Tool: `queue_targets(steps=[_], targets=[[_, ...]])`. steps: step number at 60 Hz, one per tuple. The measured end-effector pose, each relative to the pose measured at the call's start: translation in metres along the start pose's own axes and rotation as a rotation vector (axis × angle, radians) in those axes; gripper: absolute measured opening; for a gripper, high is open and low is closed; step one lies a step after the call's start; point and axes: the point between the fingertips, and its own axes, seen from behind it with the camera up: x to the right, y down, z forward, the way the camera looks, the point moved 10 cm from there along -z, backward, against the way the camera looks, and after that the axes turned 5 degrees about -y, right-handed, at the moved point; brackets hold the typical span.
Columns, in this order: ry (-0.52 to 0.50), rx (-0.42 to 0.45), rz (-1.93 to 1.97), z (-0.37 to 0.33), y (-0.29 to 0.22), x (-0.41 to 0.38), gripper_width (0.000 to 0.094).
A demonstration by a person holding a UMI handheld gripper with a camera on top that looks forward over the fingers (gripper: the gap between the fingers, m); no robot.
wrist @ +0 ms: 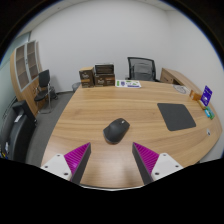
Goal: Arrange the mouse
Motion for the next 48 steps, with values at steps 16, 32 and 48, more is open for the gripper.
queue_targets(steps=[16,32,48], targets=[[0.025,-0.039,0.029,0.07,0.004,0.008,0.086],[0.01,-0.079,0.039,0.124,-0.006,0.017,0.0868],[-0.013,-0.087,0.023,0.157,-0.03,0.022,0.0866]])
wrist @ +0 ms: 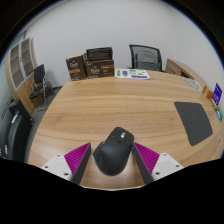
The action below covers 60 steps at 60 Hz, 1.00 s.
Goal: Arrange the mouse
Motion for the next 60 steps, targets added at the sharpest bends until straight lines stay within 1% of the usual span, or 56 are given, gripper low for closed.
queue_targets(steps=[12,19,21,24,26,29,32,37,43,47,53,56,60], targets=[[-0.019,-0.015,-0.037,0.026,-0.013,-0.003,0.0868],[-0.02,-0.007,-0.044,0.03,-0.017,-0.002,0.0864],[-0.023,-0.001,-0.032,0.029,-0.018,-0.001,0.085],[-0.028,0.003,-0.013,0.028,-0.018,0.001,0.0819],[-0.027,0.007,-0.004,0.027,-0.018,0.003,0.078],[-0.012,0.012,0.006,0.027,-0.017,0.006,0.068],[-0.011,0.018,0.02,0.028,-0.018,0.009,0.0552],[-0.024,0.0,0.017,0.026,-0.018,0.01,0.0481],[-0.029,0.006,0.008,0.026,-0.018,0.013,0.0365],[-0.033,0.004,0.009,0.025,-0.018,0.013,0.0327],[-0.032,-0.002,0.015,0.018,-0.02,0.014,0.0323],[-0.02,0.017,0.024,0.01,-0.026,0.017,0.0323],[-0.037,0.03,0.037,-0.002,-0.037,0.019,0.0323]])
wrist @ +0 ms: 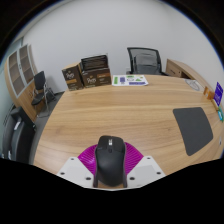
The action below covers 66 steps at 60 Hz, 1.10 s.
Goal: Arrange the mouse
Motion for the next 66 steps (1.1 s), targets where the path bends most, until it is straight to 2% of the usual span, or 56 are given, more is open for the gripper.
queue_targets(steps=[4,14,22,29,36,47,66], targets=[[-0.014,0.008,0.01,-0.014,-0.018,0.006,0.0323],[0.016,0.106,0.0,-0.053,-0.082,0.048,0.0323],[0.105,0.184,-0.012,-0.08,-0.126,0.111,0.0323],[0.185,0.202,-0.011,-0.089,-0.143,0.181,0.0323],[0.233,0.185,0.021,-0.086,-0.141,0.247,0.0323],[0.251,0.104,0.077,-0.056,-0.107,0.321,0.0322],[0.201,0.006,0.062,-0.014,-0.059,0.353,0.0327]])
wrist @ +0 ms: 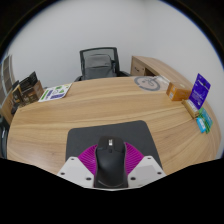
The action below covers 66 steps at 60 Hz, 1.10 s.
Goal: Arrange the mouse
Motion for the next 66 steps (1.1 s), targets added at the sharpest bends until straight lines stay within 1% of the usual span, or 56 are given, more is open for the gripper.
queue_targets(steps=[5,9,10,17,18,20,21,22,23,24,27,32,37,43,47,52,61,66], targets=[[0.009,-0.01,-0.022,0.006,0.007,0.002,0.0334],[0.014,-0.023,-0.029,0.009,0.012,0.003,0.0366],[0.017,-0.025,-0.031,0.009,0.013,0.003,0.0401],[0.001,-0.035,-0.036,0.01,0.019,0.005,0.0534],[-0.002,-0.037,-0.035,0.009,0.02,0.005,0.0561],[-0.016,-0.04,-0.037,0.007,0.02,0.004,0.0732],[-0.022,-0.036,-0.038,0.006,0.019,0.004,0.085],[-0.021,-0.031,-0.039,0.003,0.017,0.004,0.0877],[-0.02,-0.024,-0.044,0.001,0.015,0.004,0.0843],[-0.014,-0.021,-0.051,-0.002,0.014,0.003,0.0829],[-0.001,-0.003,-0.07,-0.014,0.007,0.005,0.0859],[0.005,0.02,-0.099,-0.051,-0.006,0.0,0.0868],[-0.018,0.041,-0.103,-0.108,-0.017,-0.013,0.0866],[-0.042,0.06,-0.078,-0.188,-0.018,-0.031,0.0867],[-0.042,0.073,-0.066,-0.238,-0.011,-0.04,0.0869],[-0.019,0.091,-0.052,-0.29,0.004,-0.05,0.0868],[-0.002,0.086,-0.039,-0.348,0.035,-0.064,0.0862],[0.023,0.112,-0.067,-0.369,0.042,-0.064,0.0854]])
